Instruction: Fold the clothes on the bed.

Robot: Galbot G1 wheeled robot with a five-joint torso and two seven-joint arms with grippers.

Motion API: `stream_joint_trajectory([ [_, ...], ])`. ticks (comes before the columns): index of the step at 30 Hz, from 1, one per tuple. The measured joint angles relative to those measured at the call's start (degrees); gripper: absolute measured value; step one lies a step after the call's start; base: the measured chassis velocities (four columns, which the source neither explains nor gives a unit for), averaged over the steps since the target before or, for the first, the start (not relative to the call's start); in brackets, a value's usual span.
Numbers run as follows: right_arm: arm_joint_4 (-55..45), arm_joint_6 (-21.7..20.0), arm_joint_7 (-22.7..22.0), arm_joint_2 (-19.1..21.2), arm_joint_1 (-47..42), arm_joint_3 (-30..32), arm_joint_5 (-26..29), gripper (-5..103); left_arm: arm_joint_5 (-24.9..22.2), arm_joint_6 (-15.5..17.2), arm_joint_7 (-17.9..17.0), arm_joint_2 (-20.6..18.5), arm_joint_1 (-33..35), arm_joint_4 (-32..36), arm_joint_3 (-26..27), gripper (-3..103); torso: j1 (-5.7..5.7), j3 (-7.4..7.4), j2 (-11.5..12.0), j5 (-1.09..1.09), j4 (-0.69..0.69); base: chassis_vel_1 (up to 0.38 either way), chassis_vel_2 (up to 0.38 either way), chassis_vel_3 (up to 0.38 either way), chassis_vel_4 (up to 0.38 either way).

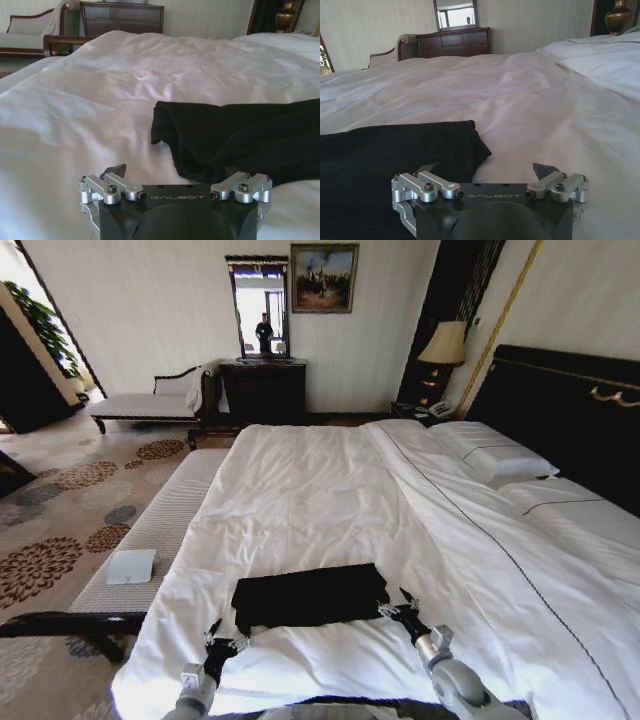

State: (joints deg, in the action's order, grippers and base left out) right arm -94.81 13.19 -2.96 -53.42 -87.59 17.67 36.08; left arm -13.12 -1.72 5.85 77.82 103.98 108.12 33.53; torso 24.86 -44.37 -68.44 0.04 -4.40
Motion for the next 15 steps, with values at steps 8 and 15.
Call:
stream_joint_trajectory([
  [8, -3.6, 0.6, 1.0, -0.5, -2.0, 0.7, 10.5, 100, -5.7, -0.8, 0.7, -0.7, 0.6, 4.9, 2.7, 100, 0.0, 0.0, 0.0, 0.0, 0.0, 0.0, 0.0, 0.0, 0.0],
  [15, -10.3, -4.0, -0.1, -1.3, -4.0, -0.1, 23.6, 100, -14.5, 1.8, -0.3, -1.2, -2.3, 8.8, 7.2, 100, 0.0, 0.0, 0.0, 0.01, -0.01, 0.0, 0.0, 0.0, 0.0],
])
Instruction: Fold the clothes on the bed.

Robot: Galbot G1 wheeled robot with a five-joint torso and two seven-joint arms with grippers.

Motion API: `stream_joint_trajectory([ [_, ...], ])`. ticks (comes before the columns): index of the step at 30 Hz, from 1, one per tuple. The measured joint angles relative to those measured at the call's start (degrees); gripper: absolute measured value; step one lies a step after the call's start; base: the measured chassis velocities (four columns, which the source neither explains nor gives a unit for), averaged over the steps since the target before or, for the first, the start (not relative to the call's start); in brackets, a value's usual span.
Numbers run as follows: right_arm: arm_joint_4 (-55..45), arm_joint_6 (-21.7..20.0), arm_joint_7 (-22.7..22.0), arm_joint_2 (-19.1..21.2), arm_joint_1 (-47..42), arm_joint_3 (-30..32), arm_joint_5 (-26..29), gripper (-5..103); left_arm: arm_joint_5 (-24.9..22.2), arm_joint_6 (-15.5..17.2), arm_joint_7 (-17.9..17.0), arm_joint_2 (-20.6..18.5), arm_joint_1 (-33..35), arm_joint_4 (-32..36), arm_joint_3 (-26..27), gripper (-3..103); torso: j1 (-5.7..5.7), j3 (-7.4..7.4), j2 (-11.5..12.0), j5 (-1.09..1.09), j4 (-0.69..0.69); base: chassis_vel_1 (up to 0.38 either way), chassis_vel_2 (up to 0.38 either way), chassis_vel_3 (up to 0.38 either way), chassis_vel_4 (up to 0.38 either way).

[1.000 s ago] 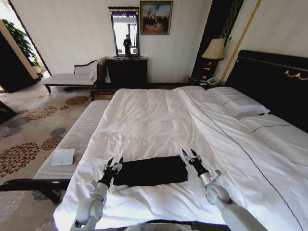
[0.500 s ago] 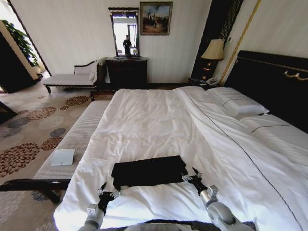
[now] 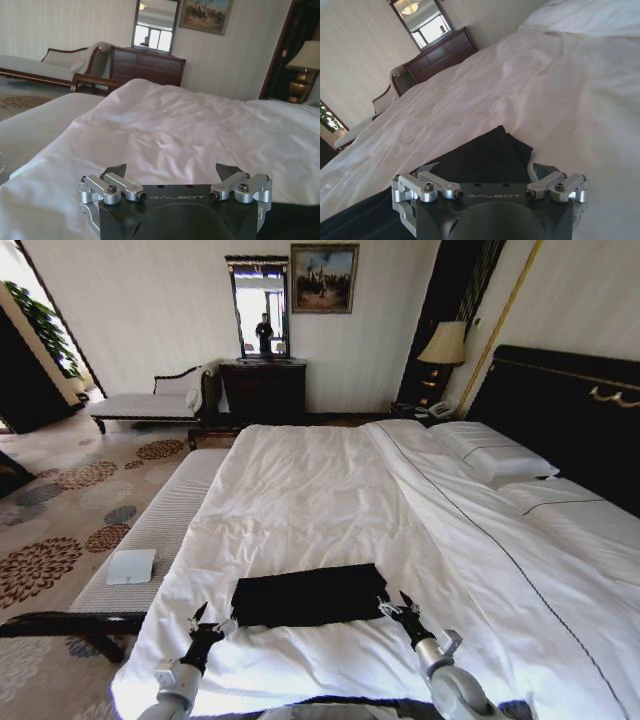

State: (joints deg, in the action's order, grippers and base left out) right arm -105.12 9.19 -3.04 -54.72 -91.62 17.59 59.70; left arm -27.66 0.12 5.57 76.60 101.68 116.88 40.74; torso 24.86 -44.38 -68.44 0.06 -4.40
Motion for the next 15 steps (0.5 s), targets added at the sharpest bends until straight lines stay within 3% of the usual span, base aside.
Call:
stream_joint_trajectory([
  [7, -0.1, -2.3, -0.8, -0.8, -0.3, -0.5, 1.9, 100, -5.8, 2.6, -0.4, -2.3, -1.3, 3.5, 5.2, 100, 0.0, 0.0, 0.0, -0.01, 0.0, 0.0, 0.0, 0.0, 0.0],
  [15, 1.9, -2.2, -0.7, -1.1, 0.4, 0.0, 0.5, 100, -6.4, 2.7, -0.5, -2.3, -1.1, 3.6, 5.5, 100, 0.0, 0.0, 0.0, -0.01, 0.01, 0.0, 0.0, 0.0, 0.0],
])
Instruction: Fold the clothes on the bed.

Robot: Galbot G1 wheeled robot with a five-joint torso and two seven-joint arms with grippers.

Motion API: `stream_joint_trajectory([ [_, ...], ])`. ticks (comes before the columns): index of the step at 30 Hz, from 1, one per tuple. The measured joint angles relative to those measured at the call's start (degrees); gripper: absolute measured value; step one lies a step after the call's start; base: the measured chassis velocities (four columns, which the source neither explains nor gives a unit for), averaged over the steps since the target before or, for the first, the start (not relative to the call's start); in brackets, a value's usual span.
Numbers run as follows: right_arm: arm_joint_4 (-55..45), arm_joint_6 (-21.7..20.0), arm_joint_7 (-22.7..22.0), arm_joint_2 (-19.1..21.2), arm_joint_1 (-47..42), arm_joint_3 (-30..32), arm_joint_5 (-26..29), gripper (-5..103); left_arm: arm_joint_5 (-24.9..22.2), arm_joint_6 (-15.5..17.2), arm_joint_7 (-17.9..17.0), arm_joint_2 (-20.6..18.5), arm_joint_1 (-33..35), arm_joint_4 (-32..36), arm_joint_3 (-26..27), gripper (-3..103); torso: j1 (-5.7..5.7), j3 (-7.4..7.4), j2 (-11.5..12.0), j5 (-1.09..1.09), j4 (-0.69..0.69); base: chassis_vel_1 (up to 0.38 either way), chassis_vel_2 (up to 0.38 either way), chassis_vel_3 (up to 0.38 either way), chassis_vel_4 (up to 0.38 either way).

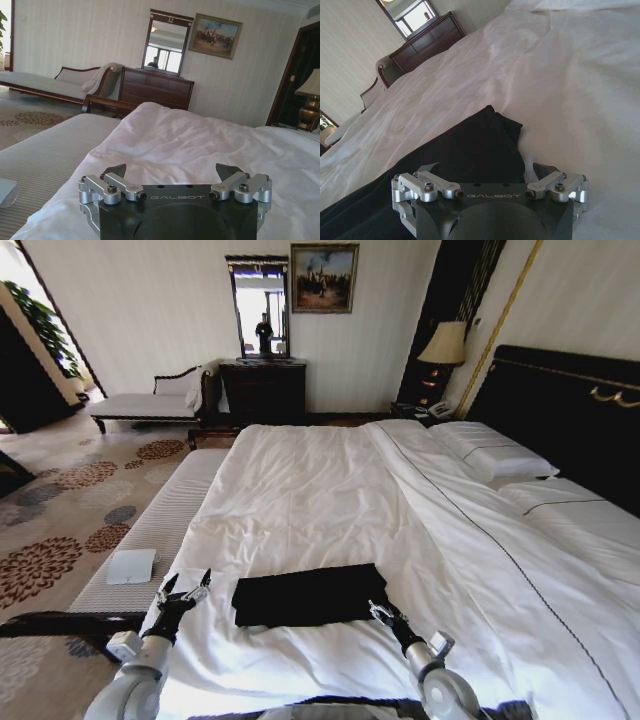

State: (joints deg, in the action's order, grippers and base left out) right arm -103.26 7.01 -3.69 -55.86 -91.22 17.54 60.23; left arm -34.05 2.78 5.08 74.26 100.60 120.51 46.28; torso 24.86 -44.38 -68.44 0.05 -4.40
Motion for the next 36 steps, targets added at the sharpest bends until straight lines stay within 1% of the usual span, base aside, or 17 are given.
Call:
stream_joint_trajectory([
  [6, -1.2, 0.3, -0.4, 0.1, -1.4, 1.0, -0.2, 100, -2.0, 1.0, -0.1, 0.0, -1.0, 1.4, -0.3, 100, 0.0, 0.0, 0.0, 0.0, -0.02, 0.0, 0.0, 0.0, 0.0],
  [10, -0.9, 0.2, 0.3, -0.2, -1.8, 0.6, -0.7, 88, -2.3, 1.4, -0.3, 0.0, -1.2, 2.0, -0.9, 100, 0.0, 0.0, 0.0, -0.01, -0.01, 0.0, 0.0, 0.0, 0.0],
  [12, -0.7, 0.1, 0.4, -0.3, -1.7, 0.5, -0.9, 88, -2.4, 1.4, -0.3, 0.0, -1.2, 2.1, -0.9, 100, 0.0, 0.0, 0.0, -0.01, -0.01, 0.0, 0.0, 0.0, 0.0],
  [13, -0.3, 0.1, 0.6, -0.4, -1.4, 0.3, -1.1, 78, -2.6, 1.4, -0.4, 0.0, -1.2, 2.1, -1.0, 100, 0.0, 0.0, 0.0, -0.01, -0.01, 0.0, 0.0, 0.0, 0.0],
  [14, -0.2, 0.1, 0.6, -0.4, -1.3, 0.2, -1.1, 78, -2.7, 1.4, -0.4, 0.0, -1.2, 2.2, -1.0, 100, 0.0, 0.0, 0.0, -0.01, 0.0, 0.0, 0.0, 0.0, 0.0],
  [17, -0.3, 0.1, 0.7, -0.2, -1.5, 0.4, -1.1, 61, -4.4, 1.7, -0.6, 0.0, -1.4, 2.7, -0.5, 100, 0.0, 0.0, 0.0, -0.01, 0.0, 0.0, 0.0, 0.0, 0.0],
  [18, -0.3, 0.1, 0.7, -0.2, -1.5, 0.4, -1.1, 61, -4.4, 1.7, -0.6, 0.0, -1.4, 2.7, -0.5, 100, 0.0, 0.0, 0.0, -0.01, 0.0, 0.0, 0.0, 0.0, 0.0],
  [20, -0.7, 0.3, 0.8, 0.2, -1.9, 0.6, -1.0, 50, -6.0, 2.3, -0.9, 0.0, -1.8, 3.5, -0.2, 100, 0.0, 0.0, 0.0, -0.01, -0.01, 0.0, 0.0, 0.0, 0.0],
  [23, -1.0, 0.4, 0.8, 0.3, -2.2, 0.7, -1.0, 44, -6.6, 2.6, -1.0, 0.1, -2.1, 4.1, -0.2, 100, 0.0, 0.0, 0.0, -0.01, -0.01, 0.0, 0.0, 0.0, 0.0],
  [25, -1.4, 0.4, 0.7, 0.5, -2.5, 0.8, -1.0, 34, -6.5, 2.8, -1.1, 0.5, -2.2, 4.6, -0.6, 100, 0.0, 0.0, 0.0, -0.01, 0.0, 0.0, 0.0, 0.0, 0.0],
  [26, -1.4, 0.4, 0.7, 0.5, -2.5, 0.8, -1.0, 34, -6.5, 2.8, -1.1, 0.5, -2.2, 4.6, -0.6, 100, 0.0, 0.0, 0.0, -0.01, 0.0, 0.0, 0.0, 0.0, 0.0],
  [28, -1.6, 0.4, 0.5, 0.8, -2.8, 1.0, -1.0, 23, -6.3, 2.9, -1.1, 0.8, -2.3, 4.8, -1.0, 100, 0.0, 0.0, 0.0, -0.01, -0.01, 0.0, 0.0, 0.0, 0.0],
  [29, -1.7, 0.4, 0.5, 0.9, -2.8, 1.0, -1.0, 23, -6.2, 2.9, -1.1, 0.9, -2.3, 4.8, -1.1, 100, 0.0, 0.0, 0.0, -0.02, -0.01, 0.0, 0.0, 0.0, 0.0],
  [31, -1.7, 0.4, 0.4, 1.4, -3.1, 1.3, -0.9, 13, -5.6, 2.9, -1.1, 1.1, -2.3, 4.9, -1.6, 100, 0.0, 0.0, 0.0, -0.02, -0.01, 0.0, 0.0, 0.0, 0.0],
  [32, -1.7, 0.4, 0.4, 1.4, -3.1, 1.3, -0.9, 13, -5.6, 2.9, -1.1, 1.1, -2.3, 4.9, -1.6, 100, 0.0, 0.0, 0.0, -0.02, -0.01, 0.0, 0.0, 0.0, 0.0],
  [34, -1.7, 0.4, 0.4, 1.7, -3.2, 1.6, -0.8, 2, -5.3, 2.9, -1.1, 1.3, -2.3, 4.9, -1.8, 100, 0.0, 0.0, 0.0, -0.01, -0.01, 0.0, 0.0, 0.0, 0.0],
  [36, -1.6, 0.4, 0.4, 2.2, -3.5, 2.2, -0.8, 1, -5.0, 2.9, -1.1, 1.7, -2.3, 4.9, -2.3, 100, 0.0, 0.0, 0.0, -0.02, 0.0, 0.0, 0.0, 0.0, 0.0],
])
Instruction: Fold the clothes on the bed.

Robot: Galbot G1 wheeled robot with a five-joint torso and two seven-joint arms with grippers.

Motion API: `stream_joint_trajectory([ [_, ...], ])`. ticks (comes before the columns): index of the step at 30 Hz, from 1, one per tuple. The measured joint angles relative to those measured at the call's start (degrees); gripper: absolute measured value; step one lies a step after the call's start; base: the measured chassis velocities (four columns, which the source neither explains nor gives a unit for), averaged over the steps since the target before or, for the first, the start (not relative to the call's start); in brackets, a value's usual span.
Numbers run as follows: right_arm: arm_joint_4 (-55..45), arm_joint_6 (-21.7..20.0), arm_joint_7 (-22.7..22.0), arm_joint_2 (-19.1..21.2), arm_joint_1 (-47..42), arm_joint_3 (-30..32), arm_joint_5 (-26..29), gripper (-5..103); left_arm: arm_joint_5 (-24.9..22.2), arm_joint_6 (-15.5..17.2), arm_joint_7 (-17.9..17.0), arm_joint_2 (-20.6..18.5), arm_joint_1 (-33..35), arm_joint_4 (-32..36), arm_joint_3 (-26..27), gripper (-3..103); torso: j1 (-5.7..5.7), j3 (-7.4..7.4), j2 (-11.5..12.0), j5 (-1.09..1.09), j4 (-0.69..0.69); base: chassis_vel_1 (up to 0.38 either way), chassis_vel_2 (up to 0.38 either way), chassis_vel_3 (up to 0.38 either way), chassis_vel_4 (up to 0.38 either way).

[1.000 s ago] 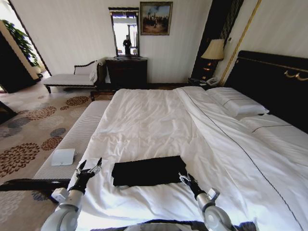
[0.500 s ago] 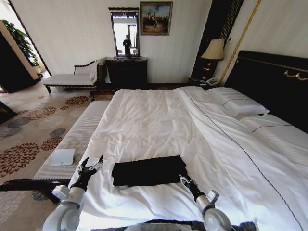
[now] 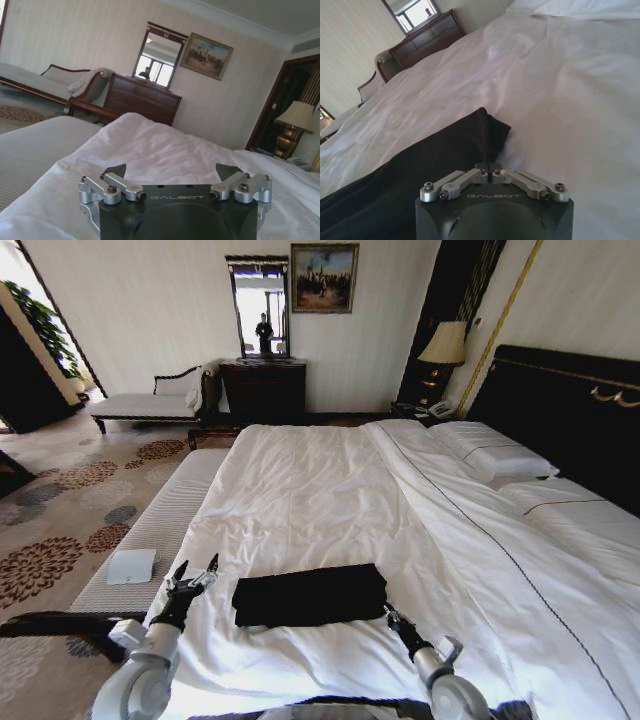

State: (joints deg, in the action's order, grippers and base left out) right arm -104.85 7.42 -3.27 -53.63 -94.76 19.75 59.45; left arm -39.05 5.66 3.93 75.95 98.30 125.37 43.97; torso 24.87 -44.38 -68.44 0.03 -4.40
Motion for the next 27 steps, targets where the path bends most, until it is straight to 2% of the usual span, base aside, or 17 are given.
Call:
stream_joint_trajectory([
  [16, -0.4, 0.3, 0.1, 1.5, -3.4, 3.0, -0.9, 0, 0.7, -0.2, 0.0, 1.2, 0.3, -0.6, -1.4, 100, 0.0, 0.0, 0.0, 0.01, 0.0, 0.0, 0.0, 0.0, 0.0],
  [23, -0.7, 1.1, 0.4, 0.9, -4.1, 3.2, -2.6, 0, 0.7, -0.4, 0.0, 1.5, 0.8, -0.7, -1.4, 100, 0.0, 0.0, 0.0, 0.01, -0.01, 0.0, 0.0, 0.0, 0.0],
  [27, -1.7, 3.0, 2.5, 0.0, -4.7, 2.3, -3.9, 19, 0.6, -0.6, 0.0, 1.5, 1.1, -0.7, -1.2, 100, 0.0, 0.0, 0.0, 0.02, -0.01, 0.0, 0.0, 0.0, 0.0],
])
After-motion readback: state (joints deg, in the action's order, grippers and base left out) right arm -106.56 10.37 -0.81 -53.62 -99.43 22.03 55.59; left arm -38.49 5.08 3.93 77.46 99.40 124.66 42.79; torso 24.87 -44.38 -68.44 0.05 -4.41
